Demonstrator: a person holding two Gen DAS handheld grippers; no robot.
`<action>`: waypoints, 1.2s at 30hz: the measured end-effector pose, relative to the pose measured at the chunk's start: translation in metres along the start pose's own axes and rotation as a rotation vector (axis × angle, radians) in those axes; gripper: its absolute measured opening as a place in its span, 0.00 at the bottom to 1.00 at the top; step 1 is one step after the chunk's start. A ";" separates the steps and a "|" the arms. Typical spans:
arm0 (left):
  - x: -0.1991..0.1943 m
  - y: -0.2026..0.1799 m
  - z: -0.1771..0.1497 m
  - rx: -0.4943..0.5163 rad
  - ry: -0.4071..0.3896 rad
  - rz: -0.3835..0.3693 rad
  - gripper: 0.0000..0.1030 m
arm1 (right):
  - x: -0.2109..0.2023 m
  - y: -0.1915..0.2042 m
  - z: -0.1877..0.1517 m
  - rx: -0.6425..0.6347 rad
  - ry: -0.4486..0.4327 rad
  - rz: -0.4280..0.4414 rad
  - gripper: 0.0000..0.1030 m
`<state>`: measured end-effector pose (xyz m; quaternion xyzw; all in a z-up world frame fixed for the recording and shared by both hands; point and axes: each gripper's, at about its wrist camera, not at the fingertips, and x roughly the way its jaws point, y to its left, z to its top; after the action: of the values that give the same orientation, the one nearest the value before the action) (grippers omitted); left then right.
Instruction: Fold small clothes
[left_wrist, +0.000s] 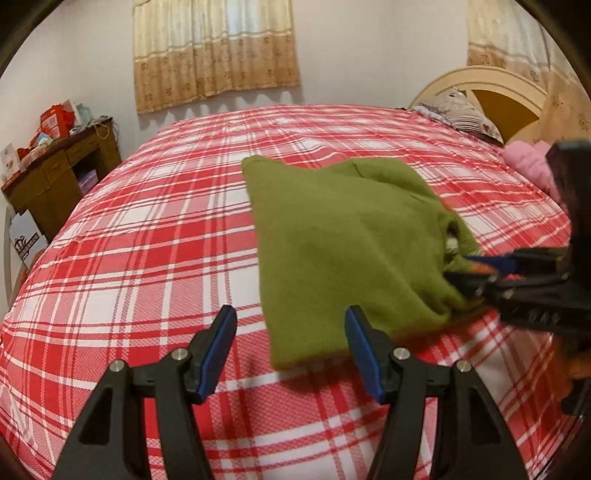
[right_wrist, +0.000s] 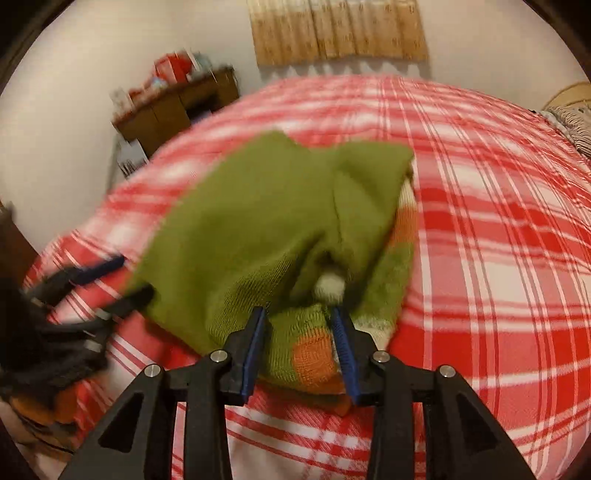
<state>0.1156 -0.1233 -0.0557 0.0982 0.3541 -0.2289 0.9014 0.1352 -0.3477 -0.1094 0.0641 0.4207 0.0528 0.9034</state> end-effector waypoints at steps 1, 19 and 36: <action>0.000 -0.001 -0.001 0.006 0.002 -0.005 0.62 | -0.002 0.000 -0.003 0.008 -0.016 0.009 0.37; 0.016 0.030 -0.002 -0.113 0.038 -0.057 0.66 | -0.047 -0.075 -0.039 0.501 -0.183 0.370 0.05; -0.029 0.039 0.024 -0.067 -0.151 -0.078 0.65 | -0.048 -0.080 0.031 0.336 -0.204 0.116 0.62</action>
<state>0.1301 -0.0875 -0.0176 0.0365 0.2963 -0.2583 0.9188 0.1319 -0.4359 -0.0666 0.2431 0.3255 0.0268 0.9134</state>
